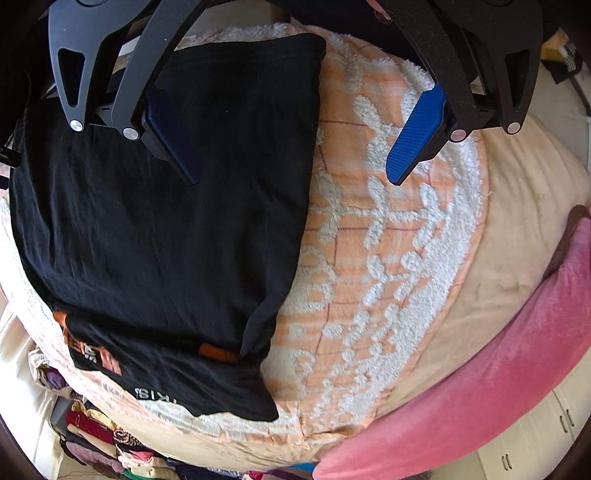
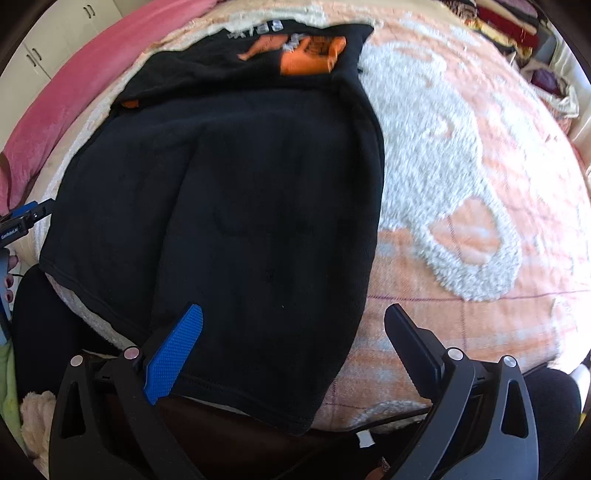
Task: Fold small clothes
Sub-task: 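Move both tools to the sweatshirt hem and grasp it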
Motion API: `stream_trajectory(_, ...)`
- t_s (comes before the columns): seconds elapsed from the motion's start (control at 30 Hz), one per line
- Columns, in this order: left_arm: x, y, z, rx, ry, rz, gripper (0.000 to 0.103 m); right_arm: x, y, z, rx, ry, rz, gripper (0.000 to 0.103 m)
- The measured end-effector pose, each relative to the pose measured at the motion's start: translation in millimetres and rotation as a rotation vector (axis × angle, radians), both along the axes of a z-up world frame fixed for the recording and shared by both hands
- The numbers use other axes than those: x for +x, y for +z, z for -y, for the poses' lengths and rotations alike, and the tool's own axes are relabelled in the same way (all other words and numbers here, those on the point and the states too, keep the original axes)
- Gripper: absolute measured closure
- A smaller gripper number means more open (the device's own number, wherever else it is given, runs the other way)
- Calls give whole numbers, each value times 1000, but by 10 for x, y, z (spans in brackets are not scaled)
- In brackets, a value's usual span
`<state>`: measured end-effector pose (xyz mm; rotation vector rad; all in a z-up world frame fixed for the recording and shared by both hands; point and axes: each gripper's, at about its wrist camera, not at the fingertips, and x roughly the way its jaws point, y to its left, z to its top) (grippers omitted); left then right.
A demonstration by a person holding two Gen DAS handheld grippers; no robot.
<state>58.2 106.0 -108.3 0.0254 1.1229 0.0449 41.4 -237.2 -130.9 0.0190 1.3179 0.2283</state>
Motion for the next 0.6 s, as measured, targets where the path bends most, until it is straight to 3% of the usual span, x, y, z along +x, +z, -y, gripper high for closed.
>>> stream_trajectory(0.07, 2, -59, -3, -5, -1, -15, 10, 8, -18, 14, 35, 0, -17, 11)
stream_trajectory(0.1, 2, -82, -5, -10, -1, -20, 10, 1, -6, 10, 48, 7, -13, 24)
stream_trajectory(0.23, 10, -194, -29, -46, 4, -46, 10, -59, 110, -61, 91, 63, 35, 56)
stream_trajectory(0.3, 11, -213, -39, -64, 1, -51, 16, -80, 167, -56, 122, 78, 62, 78)
stream_trajectory(0.47, 8, -263, -73, -109, 8, -66, 17, -51, 118, 21, 129, 49, 41, 79)
stream_trajectory(0.53, 3, -290, -71, -118, 7, -74, 20, -22, 65, 66, 114, 11, 13, 73)
stream_trajectory(0.6, -1, -305, -54, -125, -1, -76, 29, 1, 27, 62, 97, -16, -5, 56)
